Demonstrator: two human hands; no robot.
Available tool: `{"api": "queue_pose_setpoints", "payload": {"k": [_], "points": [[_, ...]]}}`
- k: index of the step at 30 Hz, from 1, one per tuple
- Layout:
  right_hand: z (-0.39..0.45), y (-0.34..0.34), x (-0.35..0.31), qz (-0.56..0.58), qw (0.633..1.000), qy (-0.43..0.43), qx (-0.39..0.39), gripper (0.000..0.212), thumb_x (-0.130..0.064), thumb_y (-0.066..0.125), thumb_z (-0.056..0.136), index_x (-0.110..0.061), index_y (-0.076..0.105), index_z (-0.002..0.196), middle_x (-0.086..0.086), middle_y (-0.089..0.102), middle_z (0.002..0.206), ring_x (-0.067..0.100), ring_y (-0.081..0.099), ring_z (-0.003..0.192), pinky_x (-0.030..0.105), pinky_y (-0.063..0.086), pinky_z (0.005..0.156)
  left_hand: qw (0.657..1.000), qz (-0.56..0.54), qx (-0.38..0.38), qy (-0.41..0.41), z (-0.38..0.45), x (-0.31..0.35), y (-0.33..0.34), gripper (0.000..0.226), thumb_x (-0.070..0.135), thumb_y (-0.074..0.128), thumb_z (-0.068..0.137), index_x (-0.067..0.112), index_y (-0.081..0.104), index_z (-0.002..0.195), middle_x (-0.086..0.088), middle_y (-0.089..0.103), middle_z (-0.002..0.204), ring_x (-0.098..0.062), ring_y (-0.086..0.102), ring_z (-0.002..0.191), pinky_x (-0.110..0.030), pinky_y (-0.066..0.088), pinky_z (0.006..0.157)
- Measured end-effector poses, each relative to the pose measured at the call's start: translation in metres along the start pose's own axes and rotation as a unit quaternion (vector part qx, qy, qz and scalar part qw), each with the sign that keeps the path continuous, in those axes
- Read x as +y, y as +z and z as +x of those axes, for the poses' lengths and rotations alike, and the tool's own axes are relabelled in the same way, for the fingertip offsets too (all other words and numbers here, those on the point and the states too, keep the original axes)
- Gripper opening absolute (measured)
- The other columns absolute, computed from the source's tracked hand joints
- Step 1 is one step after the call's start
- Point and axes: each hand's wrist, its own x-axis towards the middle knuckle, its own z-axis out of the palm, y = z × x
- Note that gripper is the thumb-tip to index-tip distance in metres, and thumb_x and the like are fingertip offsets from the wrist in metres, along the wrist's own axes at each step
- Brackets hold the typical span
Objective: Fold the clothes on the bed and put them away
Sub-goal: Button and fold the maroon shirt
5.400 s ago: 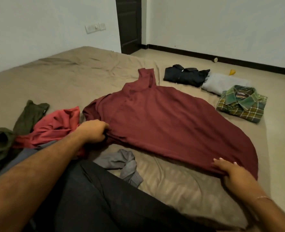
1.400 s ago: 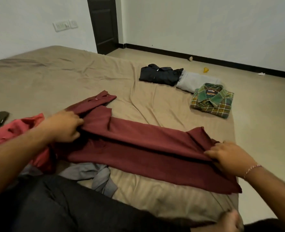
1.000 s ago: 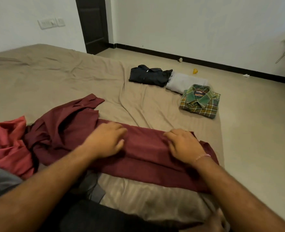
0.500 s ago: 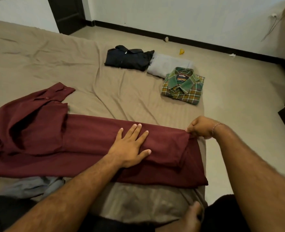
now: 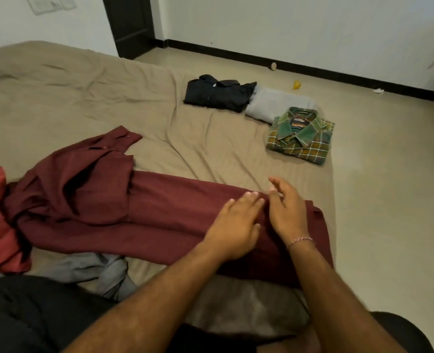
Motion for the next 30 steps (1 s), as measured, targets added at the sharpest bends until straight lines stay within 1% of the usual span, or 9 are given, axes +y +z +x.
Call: {"api": "queue_pose_setpoints", "payload": {"k": [3, 6, 11, 15, 20, 22, 24, 27, 30], "points": [[-0.01, 0.026, 0.024, -0.256, 0.95, -0.108, -0.141, 0.062, -0.052, 0.027, 0.102, -0.026, 0.041, 0.156, 0.0, 0.041, 0.162, 0.018, 0.038, 0.149, 0.045, 0.028, 0.124, 0.986, 0.141, -0.073, -0.056, -0.037, -0.076, -0.037, 0.077, 0.056, 0.034, 0.102, 0.026, 0.004, 0.167, 0.0, -0.002, 0.175, -0.016, -0.004, 0.161, -0.05, 0.007, 0.129], [-0.016, 0.032, 0.045, -0.427, 0.879, -0.087, -0.196, 0.071, -0.067, 0.007, 0.099, -0.038, 0.019, 0.163, -0.01, 0.015, 0.172, 0.015, 0.01, 0.159, 0.051, 0.003, 0.128, 0.964, 0.197, -0.129, -0.123, -0.073, -0.136, -0.069, 0.088, 0.076, 0.012, 0.094, 0.029, -0.006, 0.166, 0.003, -0.013, 0.174, -0.014, -0.015, 0.159, -0.051, -0.002, 0.129], [-0.008, 0.034, 0.042, -0.455, 0.878, -0.002, -0.148, 0.07, -0.069, 0.016, 0.1, -0.038, 0.02, 0.162, -0.009, 0.017, 0.172, 0.02, 0.011, 0.159, 0.061, 0.005, 0.125, 0.955, 0.107, -0.042, -0.272, -0.096, -0.176, -0.118, 0.078, 0.057, 0.044, 0.103, 0.013, 0.024, 0.164, -0.011, 0.015, 0.173, -0.025, 0.016, 0.159, -0.042, 0.018, 0.128], [-0.01, 0.064, 0.001, -0.401, 0.91, -0.054, -0.09, 0.063, -0.054, 0.043, 0.099, -0.022, 0.042, 0.153, 0.006, 0.038, 0.162, 0.028, 0.035, 0.149, 0.065, 0.021, 0.12, 0.961, 0.01, 0.183, -0.206, -0.094, -0.169, -0.15, 0.039, 0.034, 0.056, 0.096, 0.014, 0.067, 0.129, -0.004, 0.065, 0.132, -0.024, 0.059, 0.124, -0.041, 0.048, 0.107], [-0.011, 0.139, -0.081, -0.192, 0.955, -0.191, -0.123, 0.055, -0.04, 0.06, 0.096, -0.014, 0.053, 0.143, 0.009, 0.054, 0.146, 0.029, 0.05, 0.135, 0.045, 0.038, 0.116, 0.907, 0.174, 0.244, -0.297, -0.102, -0.2, -0.2, 0.059, 0.038, 0.066, 0.088, 0.021, 0.051, 0.142, -0.004, 0.053, 0.14, -0.029, 0.048, 0.131, -0.048, 0.046, 0.105], [-0.012, 0.17, -0.118, -0.098, 0.965, -0.172, -0.174, 0.052, -0.031, 0.067, 0.096, -0.016, 0.053, 0.143, 0.003, 0.053, 0.143, 0.02, 0.05, 0.132, 0.035, 0.038, 0.115, 0.877, 0.213, 0.198, -0.382, -0.117, -0.22, -0.203, 0.079, 0.045, 0.07, 0.085, 0.022, 0.037, 0.152, -0.006, 0.044, 0.149, -0.03, 0.039, 0.139, -0.051, 0.04, 0.107], [-0.012, 0.201, -0.146, -0.041, 0.965, -0.143, -0.216, 0.054, -0.029, 0.069, 0.095, -0.018, 0.051, 0.145, -0.002, 0.051, 0.143, 0.014, 0.052, 0.13, 0.029, 0.038, 0.114, 0.849, 0.193, 0.212, -0.445, -0.13, -0.238, -0.199, 0.068, 0.043, 0.071, 0.085, 0.024, 0.048, 0.146, -0.005, 0.051, 0.142, -0.031, 0.044, 0.133, -0.051, 0.041, 0.103], [-0.01, 0.238, -0.173, 0.003, 0.964, -0.083, -0.254, 0.056, -0.027, 0.071, 0.094, -0.022, 0.049, 0.145, -0.01, 0.05, 0.135, 0.01, 0.055, 0.124, 0.027, 0.043, 0.108, 0.801, 0.121, 0.347, -0.473, -0.134, -0.255, -0.206, 0.023, 0.034, 0.065, 0.091, 0.031, 0.073, 0.112, 0.001, 0.067, 0.119, -0.03, 0.054, 0.118, -0.048, 0.043, 0.095], [-0.002, 0.262, -0.189, 0.049, 0.966, 0.022, -0.254, 0.057, -0.03, 0.071, 0.094, -0.024, 0.046, 0.145, -0.012, 0.054, 0.128, 0.012, 0.06, 0.115, 0.025, 0.044, 0.095, 0.72, -0.007, 0.501, -0.48, -0.136, -0.259, -0.221, 0.013, 0.033, 0.066, 0.091, 0.026, 0.074, 0.099, -0.001, 0.073, 0.105, -0.032, 0.064, 0.106, -0.044, 0.048, 0.087]]}}
